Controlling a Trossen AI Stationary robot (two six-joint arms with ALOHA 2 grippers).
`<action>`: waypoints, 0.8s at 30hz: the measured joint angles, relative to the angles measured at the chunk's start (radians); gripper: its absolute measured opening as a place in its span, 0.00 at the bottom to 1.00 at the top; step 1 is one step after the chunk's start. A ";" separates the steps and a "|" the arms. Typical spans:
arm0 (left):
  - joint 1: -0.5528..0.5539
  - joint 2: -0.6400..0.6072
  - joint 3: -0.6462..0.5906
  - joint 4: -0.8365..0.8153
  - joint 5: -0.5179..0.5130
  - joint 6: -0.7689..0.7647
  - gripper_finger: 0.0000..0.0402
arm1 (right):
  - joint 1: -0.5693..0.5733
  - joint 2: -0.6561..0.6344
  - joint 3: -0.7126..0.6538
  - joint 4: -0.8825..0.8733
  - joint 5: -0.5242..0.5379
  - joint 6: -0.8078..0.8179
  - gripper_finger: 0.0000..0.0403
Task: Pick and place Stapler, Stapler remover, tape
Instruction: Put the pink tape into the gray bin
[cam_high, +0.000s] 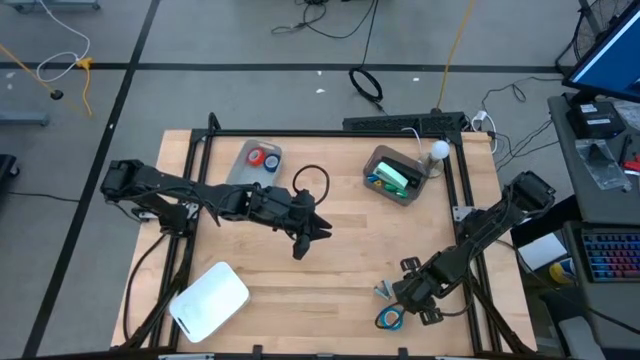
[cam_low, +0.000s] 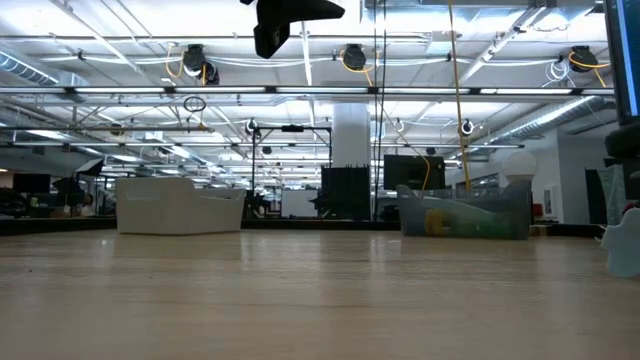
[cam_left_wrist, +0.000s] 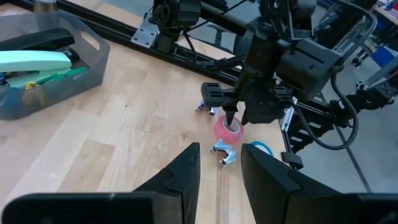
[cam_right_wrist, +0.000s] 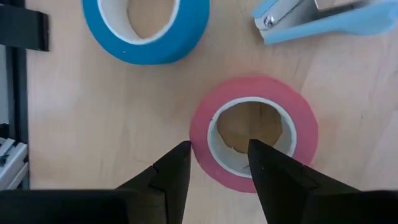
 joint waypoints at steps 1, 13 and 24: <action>0.001 0.000 0.000 0.000 0.000 0.000 0.29 | 0.000 -0.001 -0.005 0.003 0.004 0.000 0.38; 0.011 0.000 0.000 0.000 -0.025 -0.002 0.29 | 0.000 -0.001 -0.061 0.067 0.019 -0.039 0.23; 0.011 0.000 0.000 0.000 -0.026 -0.005 0.29 | -0.001 -0.025 -0.089 0.091 0.000 0.018 0.09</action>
